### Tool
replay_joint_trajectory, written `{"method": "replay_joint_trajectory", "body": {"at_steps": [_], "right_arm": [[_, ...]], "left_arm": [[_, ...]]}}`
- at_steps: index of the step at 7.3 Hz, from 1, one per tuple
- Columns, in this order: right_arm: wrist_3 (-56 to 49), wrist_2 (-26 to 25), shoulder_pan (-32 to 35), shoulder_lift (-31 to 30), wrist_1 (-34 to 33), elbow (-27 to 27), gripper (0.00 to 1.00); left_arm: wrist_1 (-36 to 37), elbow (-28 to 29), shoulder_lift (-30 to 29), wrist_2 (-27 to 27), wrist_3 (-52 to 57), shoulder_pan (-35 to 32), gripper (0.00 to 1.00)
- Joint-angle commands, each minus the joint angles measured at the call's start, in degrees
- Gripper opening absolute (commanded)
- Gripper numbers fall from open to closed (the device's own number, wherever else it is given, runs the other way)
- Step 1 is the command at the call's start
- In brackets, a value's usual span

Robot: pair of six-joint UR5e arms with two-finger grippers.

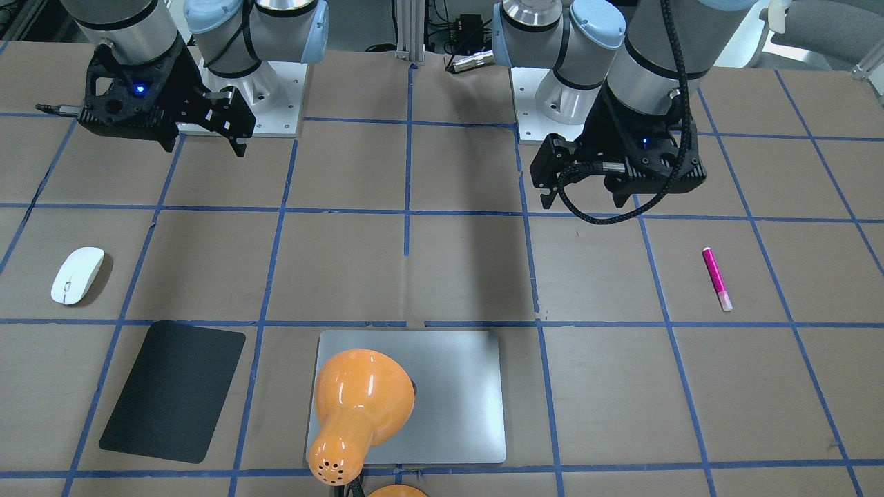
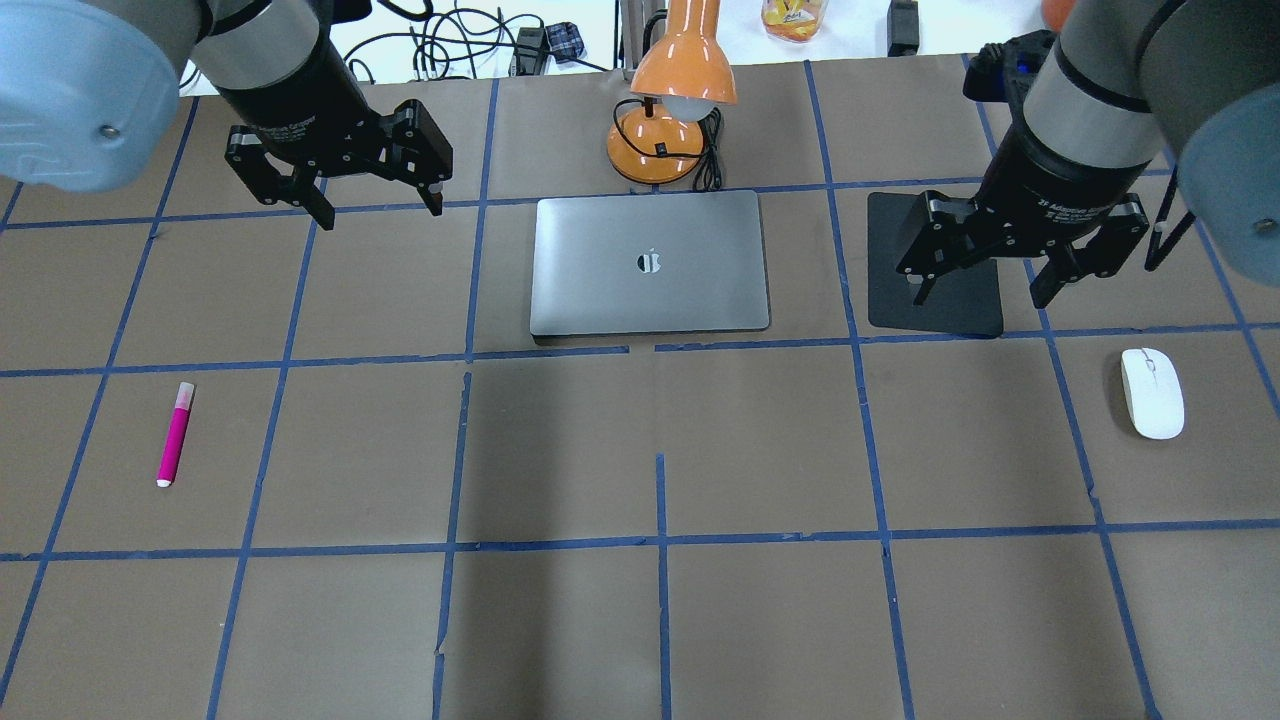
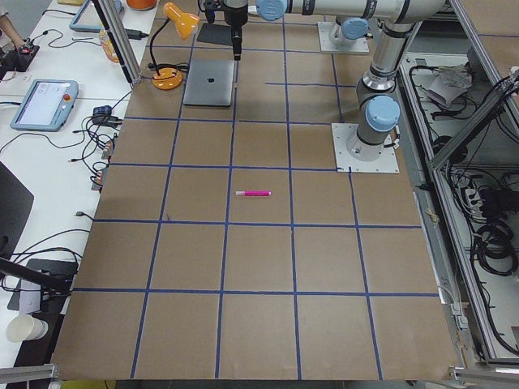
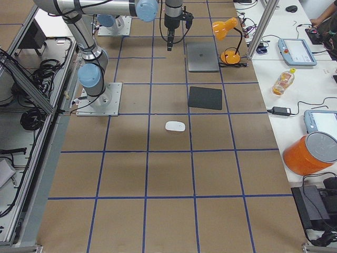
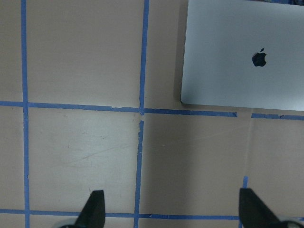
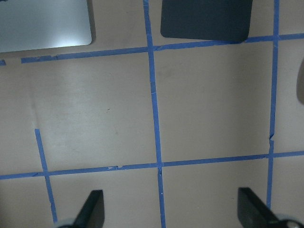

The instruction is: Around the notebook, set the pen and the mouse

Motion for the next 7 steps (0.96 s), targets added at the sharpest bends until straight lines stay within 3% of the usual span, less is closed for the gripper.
{"method": "replay_joint_trajectory", "body": {"at_steps": [1, 2, 5, 6, 7], "right_arm": [[0.0, -0.1, -0.2, 0.1, -0.1, 0.0, 1.0], [-0.1, -0.2, -1.0, 0.1, -0.2, 0.1, 1.0], [-3.4, -0.3, -13.0, 0.1, -0.8, 0.3, 1.0], [-8.4, -0.6, -15.8, 1.5, -1.6, 1.1, 1.0], [-11.3, -2.3, -18.9, 4.8, -6.6, 1.9, 1.0]], "left_arm": [[-0.7, -3.7, 1.8, 3.0, 0.3, 1.9, 1.0], [0.1, -6.0, 2.6, 5.8, 3.3, 3.5, 1.0], [1.2, -10.7, 2.1, 5.9, 19.9, 18.5, 1.0], [6.6, -13.3, 1.5, 5.9, 26.6, 23.8, 1.0], [10.3, -17.1, 1.1, 5.7, 29.0, 28.5, 1.0]]}}
